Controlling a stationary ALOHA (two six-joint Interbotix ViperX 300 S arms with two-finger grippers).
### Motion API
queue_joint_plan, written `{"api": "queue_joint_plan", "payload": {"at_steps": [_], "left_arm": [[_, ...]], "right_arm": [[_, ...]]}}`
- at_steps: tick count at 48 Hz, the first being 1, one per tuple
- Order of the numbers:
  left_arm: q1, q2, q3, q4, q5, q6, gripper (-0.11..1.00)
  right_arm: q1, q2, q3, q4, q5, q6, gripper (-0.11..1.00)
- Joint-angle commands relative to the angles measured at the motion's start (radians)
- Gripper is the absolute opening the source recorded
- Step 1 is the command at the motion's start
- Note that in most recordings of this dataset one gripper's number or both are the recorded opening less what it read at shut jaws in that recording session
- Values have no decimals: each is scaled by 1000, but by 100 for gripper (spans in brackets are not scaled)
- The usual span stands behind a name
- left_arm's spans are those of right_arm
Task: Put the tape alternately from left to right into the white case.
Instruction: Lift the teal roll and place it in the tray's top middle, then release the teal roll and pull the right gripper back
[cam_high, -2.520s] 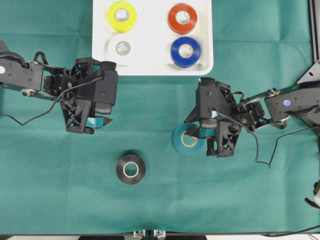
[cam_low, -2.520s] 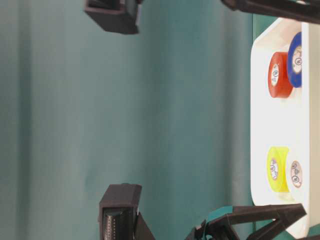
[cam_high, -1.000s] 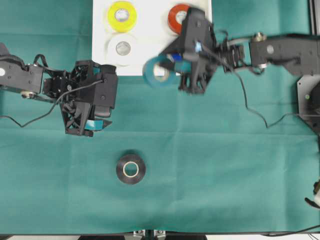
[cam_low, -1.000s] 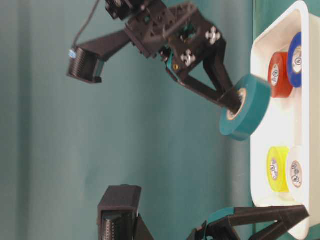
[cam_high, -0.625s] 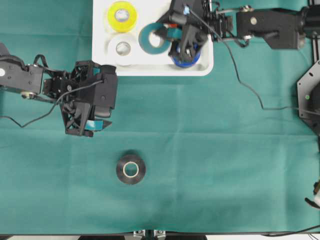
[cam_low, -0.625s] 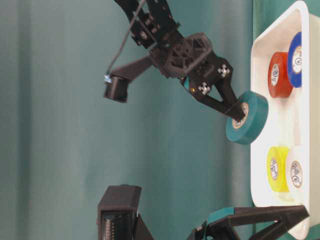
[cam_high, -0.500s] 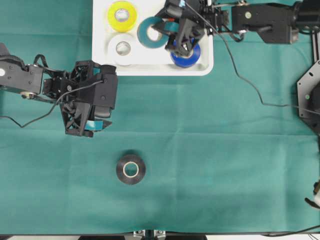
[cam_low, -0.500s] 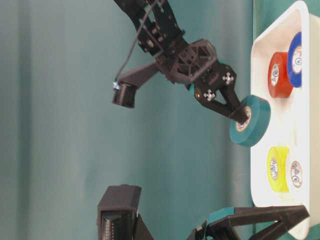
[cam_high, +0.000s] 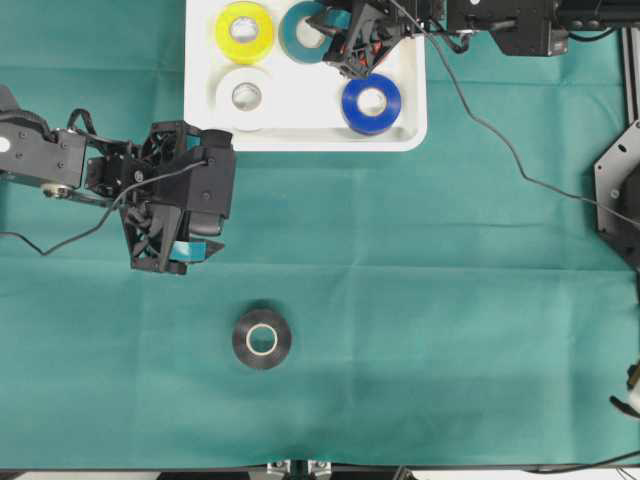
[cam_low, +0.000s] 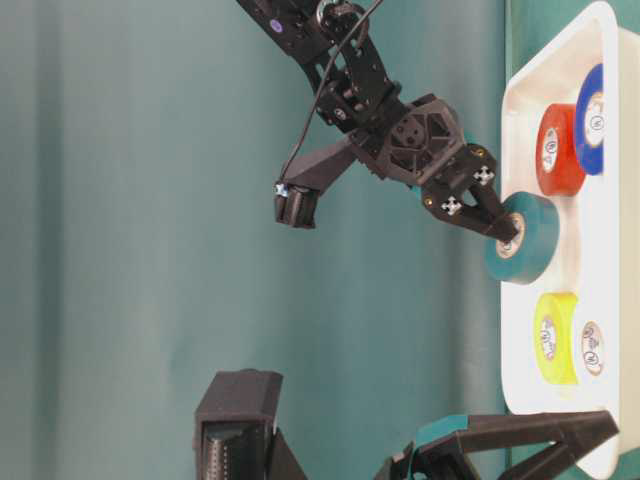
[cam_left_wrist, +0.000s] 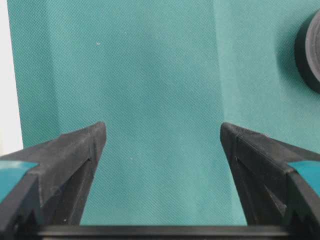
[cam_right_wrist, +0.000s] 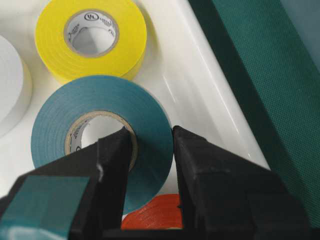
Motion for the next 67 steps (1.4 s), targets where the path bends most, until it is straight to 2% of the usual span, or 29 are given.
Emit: {"api": "queue_joint_plan", "payload": {"at_steps": [1, 26, 28, 35, 37, 43, 56, 67], "left_arm": [[-3, -18, -20, -3, -5, -2, 71], [-8, -18, -20, -3, -5, -2, 71], [-8, -18, -20, -3, -5, -2, 71], [-9, -18, -20, -2, -5, -2, 71], [-9, -18, -20, -3, -5, -2, 71], [-9, -18, -20, -2, -5, -2, 71], [-12, -18, -20, -2, -5, -2, 71], [-15, -17, -23, -3, -5, -2, 71]], "right_arm": [[-5, -17, -23, -3, -9, -2, 29], [-5, -18, -21, -11, -3, -3, 30], [-3, -18, -20, -11, 2, 0, 37], [-5, -18, -21, -11, 14, 2, 79], [-3, -18, -21, -11, 12, 2, 87], [0, -25, -20, -11, 8, 2, 75], [23, -77, 9, -11, 8, 2, 76], [84, -155, 64, -11, 6, 2, 76]]}}
